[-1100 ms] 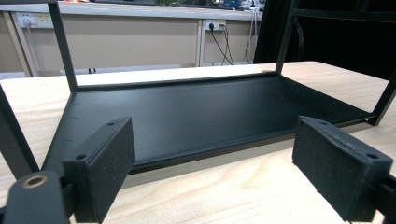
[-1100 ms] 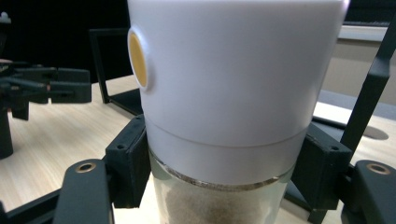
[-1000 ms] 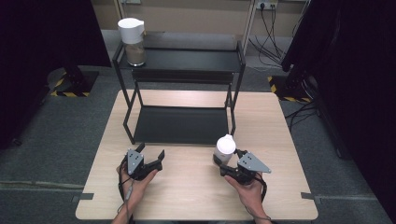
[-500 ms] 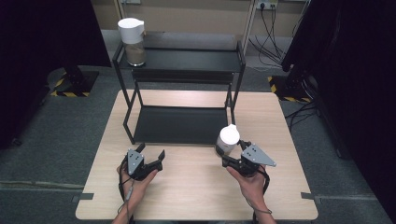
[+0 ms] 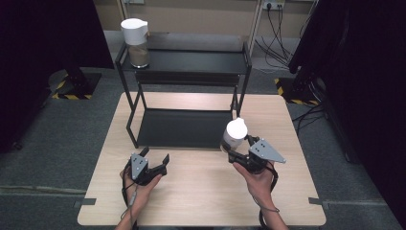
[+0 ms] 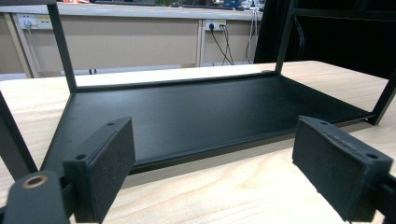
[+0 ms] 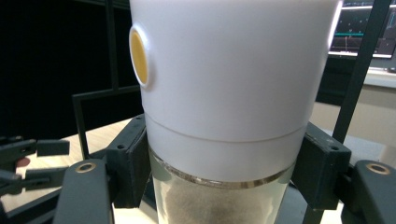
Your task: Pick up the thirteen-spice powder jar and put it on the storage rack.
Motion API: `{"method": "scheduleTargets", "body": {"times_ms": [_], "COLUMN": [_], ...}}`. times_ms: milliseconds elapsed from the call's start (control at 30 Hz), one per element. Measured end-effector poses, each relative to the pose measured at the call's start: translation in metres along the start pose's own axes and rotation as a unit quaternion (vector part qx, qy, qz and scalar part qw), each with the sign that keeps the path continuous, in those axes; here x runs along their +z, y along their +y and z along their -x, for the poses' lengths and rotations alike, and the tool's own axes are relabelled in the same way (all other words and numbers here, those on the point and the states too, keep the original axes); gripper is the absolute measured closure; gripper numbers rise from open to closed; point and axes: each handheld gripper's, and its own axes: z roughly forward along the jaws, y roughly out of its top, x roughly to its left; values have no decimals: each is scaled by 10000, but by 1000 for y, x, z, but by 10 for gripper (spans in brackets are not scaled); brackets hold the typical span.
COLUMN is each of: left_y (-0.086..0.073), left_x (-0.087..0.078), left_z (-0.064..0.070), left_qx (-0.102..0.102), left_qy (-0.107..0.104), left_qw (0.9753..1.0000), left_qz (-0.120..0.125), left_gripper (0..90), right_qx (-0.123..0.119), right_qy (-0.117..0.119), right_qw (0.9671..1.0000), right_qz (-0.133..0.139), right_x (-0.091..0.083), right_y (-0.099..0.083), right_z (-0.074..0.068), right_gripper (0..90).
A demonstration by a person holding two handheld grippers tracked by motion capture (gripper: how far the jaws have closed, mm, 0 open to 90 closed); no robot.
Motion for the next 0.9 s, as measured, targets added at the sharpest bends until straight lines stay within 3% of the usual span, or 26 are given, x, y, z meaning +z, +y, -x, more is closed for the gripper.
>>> {"method": "scheduleTargets", "body": {"times_ms": [900], "left_y": [0], "left_x": [0], "left_z": [0], "left_qx": [17], "left_qy": [2], "left_qw": [10000], "left_qz": [2], "left_gripper": [126], "right_qx": [-62], "right_qy": [-78], "right_qw": [9996], "right_qz": [278], "right_x": [23], "right_y": [37], "right_z": [3], "right_gripper": [309]}}
